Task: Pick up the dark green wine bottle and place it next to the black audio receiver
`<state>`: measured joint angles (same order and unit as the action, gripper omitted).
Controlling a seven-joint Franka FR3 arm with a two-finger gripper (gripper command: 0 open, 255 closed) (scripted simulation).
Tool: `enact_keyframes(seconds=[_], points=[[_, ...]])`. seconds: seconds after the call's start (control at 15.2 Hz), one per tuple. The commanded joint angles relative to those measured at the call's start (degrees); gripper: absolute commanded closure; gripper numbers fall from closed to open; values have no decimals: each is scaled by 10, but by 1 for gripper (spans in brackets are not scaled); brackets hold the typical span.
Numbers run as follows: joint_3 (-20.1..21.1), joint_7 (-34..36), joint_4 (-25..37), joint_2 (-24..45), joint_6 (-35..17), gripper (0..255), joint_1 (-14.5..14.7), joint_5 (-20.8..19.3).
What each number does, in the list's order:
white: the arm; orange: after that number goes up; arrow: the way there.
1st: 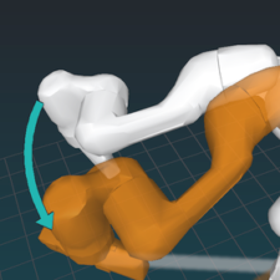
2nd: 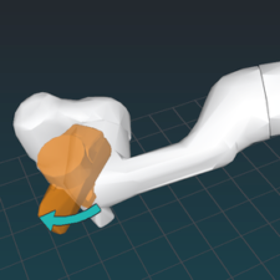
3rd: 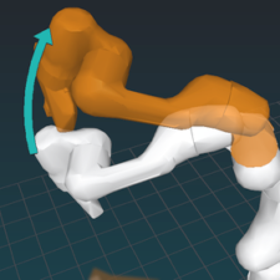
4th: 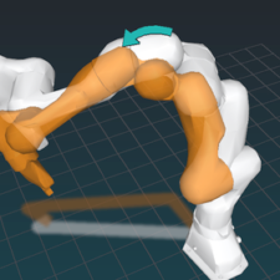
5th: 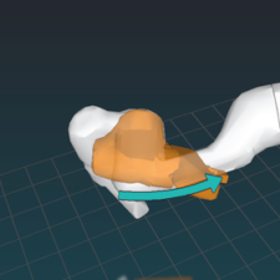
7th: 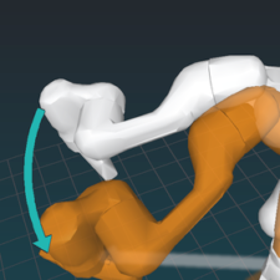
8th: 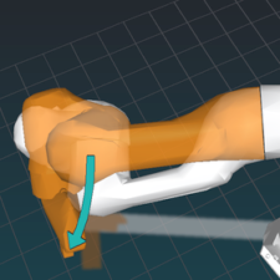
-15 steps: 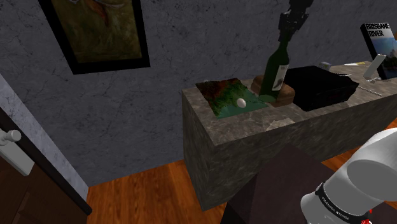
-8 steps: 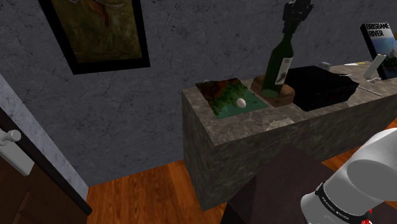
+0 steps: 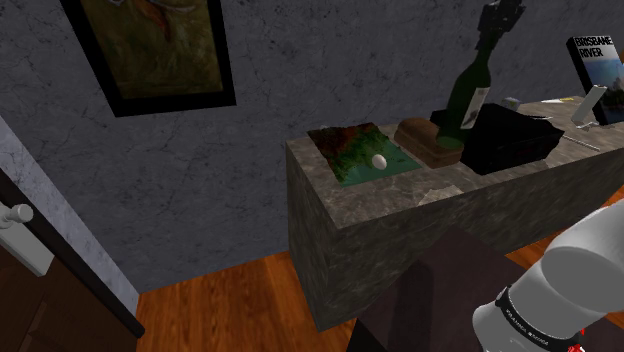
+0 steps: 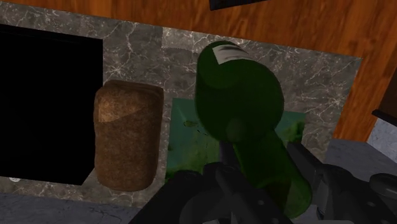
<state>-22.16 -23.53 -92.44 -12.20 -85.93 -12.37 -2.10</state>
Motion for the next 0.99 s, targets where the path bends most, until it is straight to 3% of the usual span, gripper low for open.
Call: enact_keyframes(seconds=[0.0,0.59,0.86,0.92], points=[[-19,-31,9,7,2,255,-10,2],[-120,-186,115,107,25,255,-69,52],[-163,-262,191,181,48,255,-115,103],[-178,-293,230,216,62,255,-140,130]])
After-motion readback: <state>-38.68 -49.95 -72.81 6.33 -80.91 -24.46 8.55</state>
